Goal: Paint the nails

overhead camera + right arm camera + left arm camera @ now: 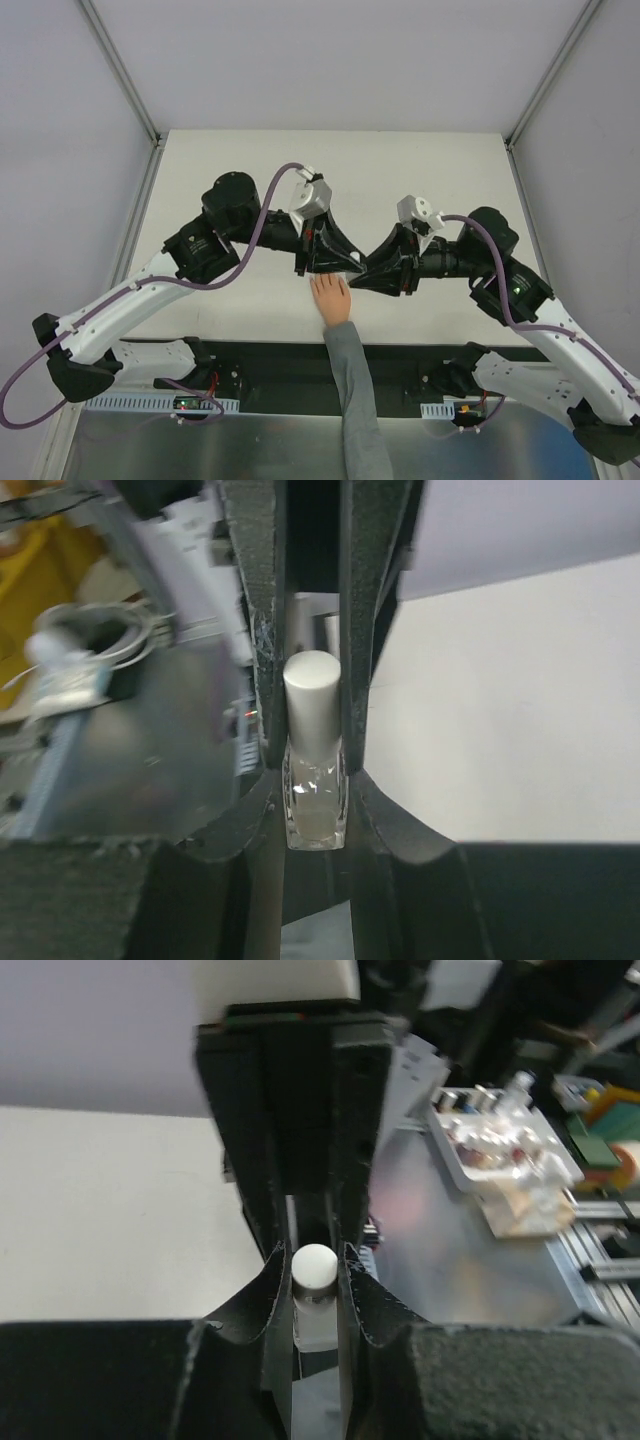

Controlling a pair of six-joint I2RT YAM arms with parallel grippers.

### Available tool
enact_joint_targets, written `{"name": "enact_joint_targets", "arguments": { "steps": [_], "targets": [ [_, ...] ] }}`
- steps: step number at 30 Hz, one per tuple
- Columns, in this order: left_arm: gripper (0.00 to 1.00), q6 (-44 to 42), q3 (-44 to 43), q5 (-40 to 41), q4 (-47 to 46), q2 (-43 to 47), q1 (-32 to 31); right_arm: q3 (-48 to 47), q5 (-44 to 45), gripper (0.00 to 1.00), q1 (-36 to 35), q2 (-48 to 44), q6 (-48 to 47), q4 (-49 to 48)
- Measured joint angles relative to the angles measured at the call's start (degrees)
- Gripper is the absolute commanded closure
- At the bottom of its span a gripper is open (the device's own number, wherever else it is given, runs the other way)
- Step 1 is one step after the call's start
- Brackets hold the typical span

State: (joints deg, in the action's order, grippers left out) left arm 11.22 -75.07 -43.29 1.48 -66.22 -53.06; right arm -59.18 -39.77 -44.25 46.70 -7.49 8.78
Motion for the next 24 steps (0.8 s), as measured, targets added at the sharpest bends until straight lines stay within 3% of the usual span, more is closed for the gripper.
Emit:
{"name": "enact_joint_targets", "arguments": {
  "steps": [4,5,6,7,8,11,15,19,24],
  "targets": [
    [0.97,-2.73,0.72,-10.38,-0.35,1.31,1.16,-0.07,-10.75,1.00,-0.72,1.36,0.98,-2.21],
    [0.89,-2.80,0.72,-11.10,-0.42,1.05,1.57,-0.07,-10.82,1.00,-0.66,1.38,0.98,-2.21],
    [0.75,-2.78,0.68,-11.26,-0.59,0.74,1.81,-0.07,-10.62,0.99,-0.50,1.38,0.90,-2.08],
    [0.61,-2.64,0.59,-10.99,-0.61,0.57,1.81,-0.07,-10.34,0.99,-0.31,1.31,0.76,-1.68],
    [0.40,-2.36,0.50,-10.29,-0.59,0.42,1.97,-0.07,-10.03,1.00,-0.13,1.27,0.52,-1.31],
    [0.26,-0.90,0.26,-7.54,0.98,0.22,2.34,-0.76,-8.17,0.99,0.11,1.20,-0.96,0.11],
    [0.15,0.31,0.24,-3.39,2.19,0.81,2.54,-2.34,-4.44,1.00,0.20,1.22,-2.84,2.27],
    [0.12,1.86,0.17,3.69,2.51,3.21,2.54,-2.67,0.15,1.00,0.17,1.22,-4.02,3.61],
    [0.23,7.28,-1.16,19.74,3.74,5.75,2.54,-3.21,9.44,0.99,-0.57,1.90,-4.13,5.22]
  ]
}}
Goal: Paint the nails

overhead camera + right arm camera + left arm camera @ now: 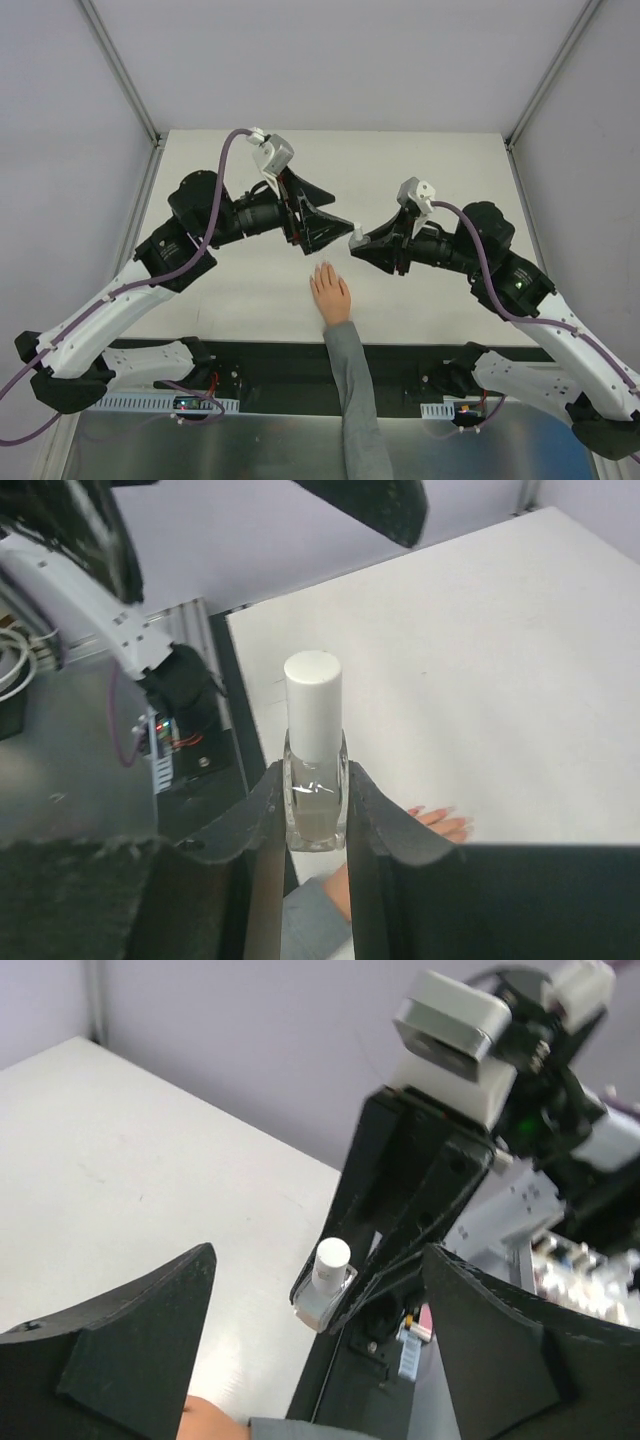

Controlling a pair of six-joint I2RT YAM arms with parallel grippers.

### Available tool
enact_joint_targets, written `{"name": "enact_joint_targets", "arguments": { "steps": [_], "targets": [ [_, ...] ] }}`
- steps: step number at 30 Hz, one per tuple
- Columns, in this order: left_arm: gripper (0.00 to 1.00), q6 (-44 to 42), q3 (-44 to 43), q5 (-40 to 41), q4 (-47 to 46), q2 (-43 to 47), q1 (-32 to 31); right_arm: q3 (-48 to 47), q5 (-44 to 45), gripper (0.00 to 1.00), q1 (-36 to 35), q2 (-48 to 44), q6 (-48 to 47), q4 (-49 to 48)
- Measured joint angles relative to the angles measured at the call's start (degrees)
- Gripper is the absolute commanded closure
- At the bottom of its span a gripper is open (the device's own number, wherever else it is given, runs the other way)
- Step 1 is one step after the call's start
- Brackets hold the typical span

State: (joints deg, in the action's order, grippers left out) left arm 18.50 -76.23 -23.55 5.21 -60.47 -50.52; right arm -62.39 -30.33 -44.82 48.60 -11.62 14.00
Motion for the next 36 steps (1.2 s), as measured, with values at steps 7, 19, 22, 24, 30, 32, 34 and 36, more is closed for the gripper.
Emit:
{"name": "enact_joint_targets", "arguments": {
  "steps": [7,19,22,24,30,32,34,36],
  "targets": [
    [0.38,6.62,-1.73,11.87,0.37,-2.93,0.00,-3.13,17.27,1.00,-4.04,3.21,0.24,0.42],
    [0.46,7.02,-3.08,17.92,1.53,-8.04,-2.38,-5.86,28.33,0.99,-5.79,5.46,0.79,1.77],
    [0.54,6.60,-3.96,18.12,1.51,-8.68,-2.47,-5.86,28.65,1.00,-6.19,5.46,0.90,1.95],
    [0.59,6.32,-4.26,18.08,1.49,-9.20,-2.71,-5.86,28.72,1.00,-6.47,5.46,0.90,1.97],
    [0.94,5.90,-4.35,16.24,1.44,-10.27,-2.80,-5.86,29.11,1.00,-6.71,5.46,1.09,2.56],
    [1.00,5.55,-4.35,14.67,1.27,-10.27,-2.80,-5.84,29.31,0.99,-6.71,5.42,1.14,2.80],
    [1.00,4.46,-4.33,11.28,1.11,-10.23,-2.71,-5.68,28.50,0.99,-6.71,4.96,1.03,2.97],
    [1.00,2.01,-4.33,5.33,0.85,-10.25,-1.95,-5.16,26.12,0.99,-6.69,3.69,0.57,3.43]
  ]
}}
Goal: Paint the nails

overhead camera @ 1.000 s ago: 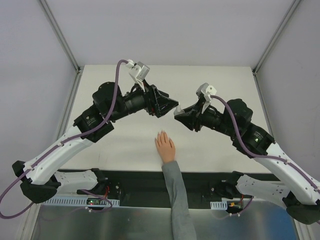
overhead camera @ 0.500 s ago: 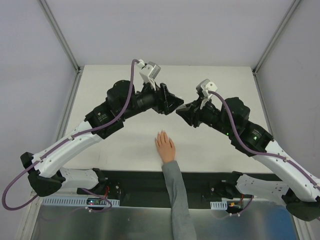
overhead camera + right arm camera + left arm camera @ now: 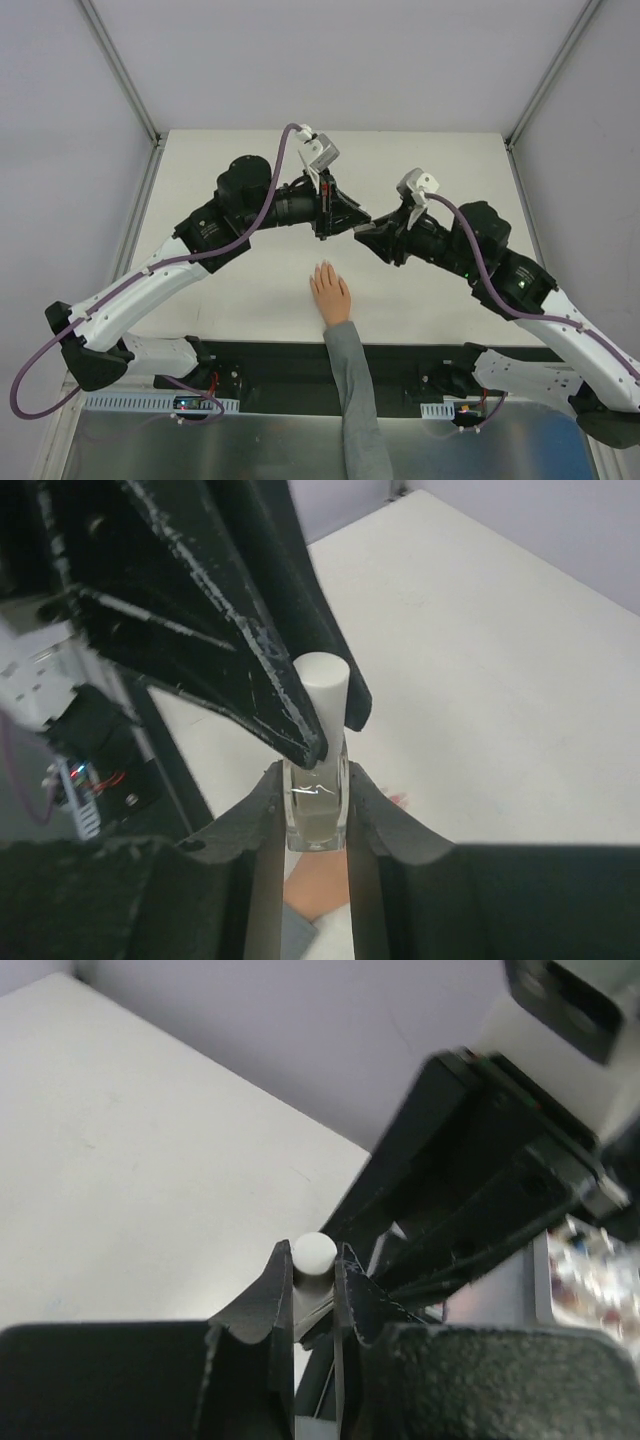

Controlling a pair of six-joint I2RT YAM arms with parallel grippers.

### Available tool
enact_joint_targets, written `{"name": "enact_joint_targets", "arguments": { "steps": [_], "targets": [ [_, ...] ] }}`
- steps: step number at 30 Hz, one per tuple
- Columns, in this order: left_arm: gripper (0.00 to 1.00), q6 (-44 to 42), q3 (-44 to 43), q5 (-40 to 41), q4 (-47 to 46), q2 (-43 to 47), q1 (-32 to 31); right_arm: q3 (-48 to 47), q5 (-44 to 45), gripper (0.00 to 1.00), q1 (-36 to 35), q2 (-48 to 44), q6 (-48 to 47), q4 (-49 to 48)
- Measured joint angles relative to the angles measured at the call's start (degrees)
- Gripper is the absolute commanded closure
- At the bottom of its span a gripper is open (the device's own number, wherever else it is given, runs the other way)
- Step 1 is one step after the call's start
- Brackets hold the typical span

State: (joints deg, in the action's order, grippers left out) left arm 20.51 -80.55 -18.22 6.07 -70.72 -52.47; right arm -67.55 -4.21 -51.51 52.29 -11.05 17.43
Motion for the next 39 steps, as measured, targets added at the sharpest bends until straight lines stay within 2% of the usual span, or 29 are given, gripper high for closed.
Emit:
{"name": "enact_joint_targets", "arguments": {
  "steps": [2,7,10,11,13,14,17,21,24,32,36,38,39],
  "targets": [
    [1.00,-3.28,0.00,-10.47,-0.50,0.02,1.05,0.74,-5.53,0.99,0.50,-2.29,-0.79,1.09],
    [1.00,-7.56,0.68,-33.90,-3.50,1.79,0.94,0.92,-31.91,1.00,3.48,-5.66,-1.07,2.69],
    [1.00,-8.92,1.25,-38.66,-3.89,2.95,0.28,0.96,-40.74,1.00,3.78,-5.14,-0.61,1.36],
    [0.96,-9.20,1.33,-38.97,-3.91,3.02,0.28,1.16,-41.94,1.00,4.00,-4.98,-0.52,0.94],
    [0.76,-9.14,1.42,-38.42,-3.56,2.95,0.33,1.79,-42.84,1.00,4.59,-4.96,-0.35,0.46],
    [0.49,-8.96,1.42,-37.62,-3.39,2.91,0.37,1.90,-42.97,0.99,4.85,-4.96,-0.28,0.42],
    [0.31,-7.48,1.40,-34.88,-2.82,2.93,0.70,1.90,-42.64,1.00,4.98,-5.03,-0.44,0.39],
    [0.22,-4.96,1.40,-28.83,-2.10,2.97,1.64,1.88,-40.85,1.00,4.98,-4.90,-1.53,0.83],
    [0.20,-3.39,1.42,-24.46,-1.86,3.48,1.90,1.88,-37.79,1.00,4.96,-4.09,-2.14,1.49],
    [0.26,-0.52,2.73,-7.32,-0.98,8.57,1.90,0.90,-24.72,1.00,4.70,-0.81,-1.11,2.23],
    [0.33,0.11,2.71,-0.20,-0.72,8.48,1.90,-0.42,-15.02,0.99,3.23,0.96,0.61,1.81],
    [0.41,0.79,2.67,2.14,-0.28,7.15,1.90,-0.90,-11.45,1.00,2.25,1.51,1.07,1.68],
    [0.42,1.36,2.64,2.95,0.07,6.29,1.90,-1.27,-9.92,1.00,1.79,1.86,1.22,1.70]
  ]
}}
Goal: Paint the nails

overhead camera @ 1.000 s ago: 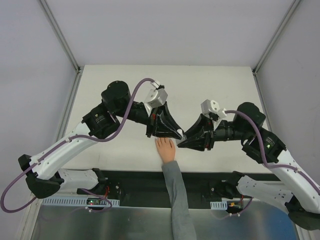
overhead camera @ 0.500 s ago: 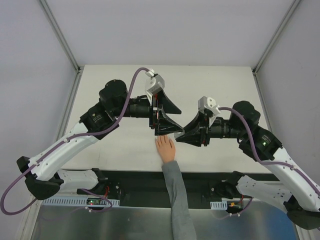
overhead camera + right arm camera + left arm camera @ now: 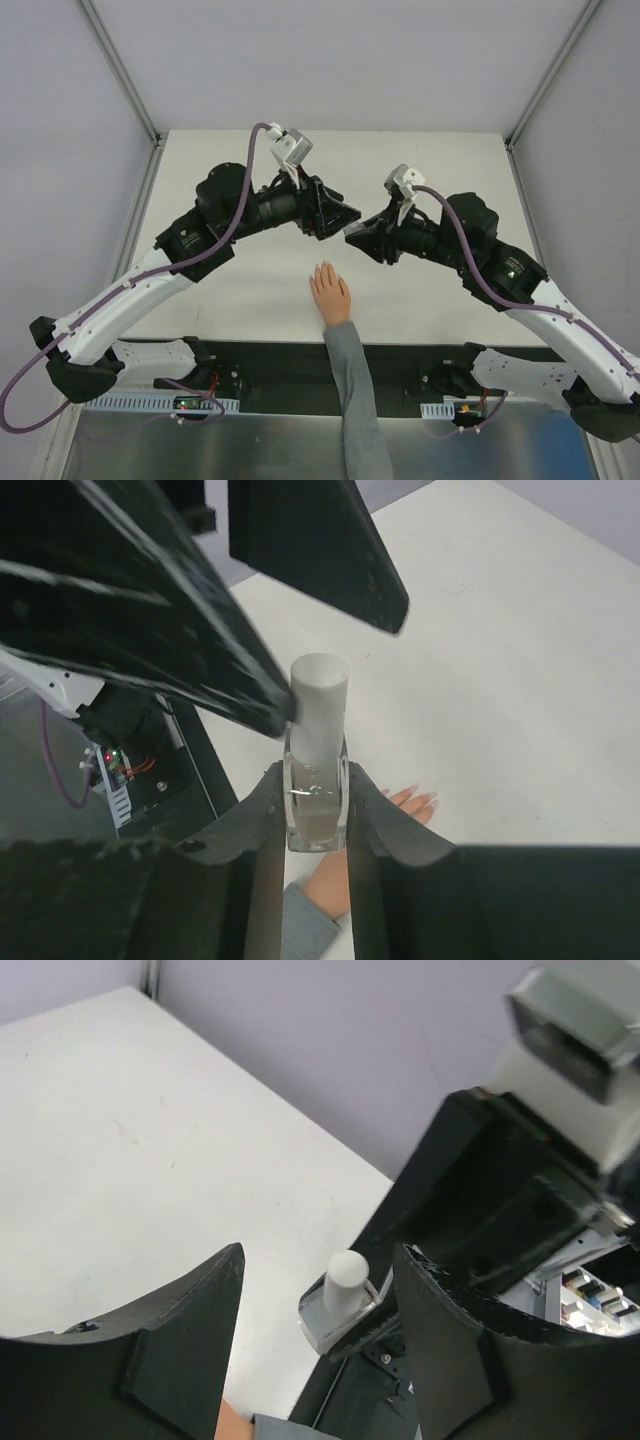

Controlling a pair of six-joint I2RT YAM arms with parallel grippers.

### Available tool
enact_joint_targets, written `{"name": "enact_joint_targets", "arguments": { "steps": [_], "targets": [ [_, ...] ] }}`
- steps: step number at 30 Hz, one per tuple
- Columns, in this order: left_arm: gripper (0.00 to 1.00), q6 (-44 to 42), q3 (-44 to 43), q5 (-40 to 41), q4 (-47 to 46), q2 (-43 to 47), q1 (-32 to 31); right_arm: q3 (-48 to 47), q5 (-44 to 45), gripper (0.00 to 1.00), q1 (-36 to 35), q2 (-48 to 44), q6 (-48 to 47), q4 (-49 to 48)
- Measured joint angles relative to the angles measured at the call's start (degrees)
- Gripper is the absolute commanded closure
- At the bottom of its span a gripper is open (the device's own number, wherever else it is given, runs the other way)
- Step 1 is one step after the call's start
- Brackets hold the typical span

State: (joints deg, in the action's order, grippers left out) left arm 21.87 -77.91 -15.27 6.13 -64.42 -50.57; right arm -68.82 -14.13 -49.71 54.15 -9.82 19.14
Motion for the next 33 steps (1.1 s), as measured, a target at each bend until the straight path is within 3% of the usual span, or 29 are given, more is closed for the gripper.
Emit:
{"name": "enact_joint_targets", "arguments": {
  "steps": [1,13,16,19,23,26,30,31,32,33],
  "targets": [
    [0.43,0.44,-0.02,0.83,0.50,-0.94,0.00,-0.35,1.33,1.00,-0.46,0.33,0.11,-0.02],
    [1.00,2.45,-0.74,0.76,1.36,-5.14,-0.85,-0.98,12.44,0.99,-2.91,1.20,0.20,0.94],
    [1.00,2.19,-1.53,-4.04,1.14,-6.21,-0.11,-0.87,12.33,0.99,-2.97,0.70,0.09,1.22],
    [1.00,1.33,-3.02,-15.15,0.44,-8.26,1.99,0.68,7.02,1.00,-1.11,-1.95,-0.52,1.29],
    [1.00,1.07,-3.04,-30.34,-2.19,-8.76,2.60,3.45,-18.10,1.00,7.26,-4.92,1.97,-0.26],
    [1.00,1.09,-2.60,-39.95,-4.37,-7.52,2.60,4.70,-33.99,0.99,9.31,-4.15,6.54,-5.29],
    [1.00,1.07,-0.35,-44.63,-6.60,-5.62,1.79,7.28,-43.01,0.99,9.07,-3.96,9.75,-11.32],
    [0.98,1.14,-0.13,-45.20,-6.99,-5.64,1.75,7.61,-43.74,1.00,9.07,-4.02,10.16,-11.82],
    [0.88,1.20,-0.04,-45.46,-7.26,-5.66,1.77,7.74,-43.87,1.00,9.07,-4.07,10.32,-12.00],
    [0.61,1.31,-0.02,-45.64,-7.37,-5.66,1.79,7.76,-43.78,0.99,9.07,-4.07,10.36,-12.07]
  ]
}}
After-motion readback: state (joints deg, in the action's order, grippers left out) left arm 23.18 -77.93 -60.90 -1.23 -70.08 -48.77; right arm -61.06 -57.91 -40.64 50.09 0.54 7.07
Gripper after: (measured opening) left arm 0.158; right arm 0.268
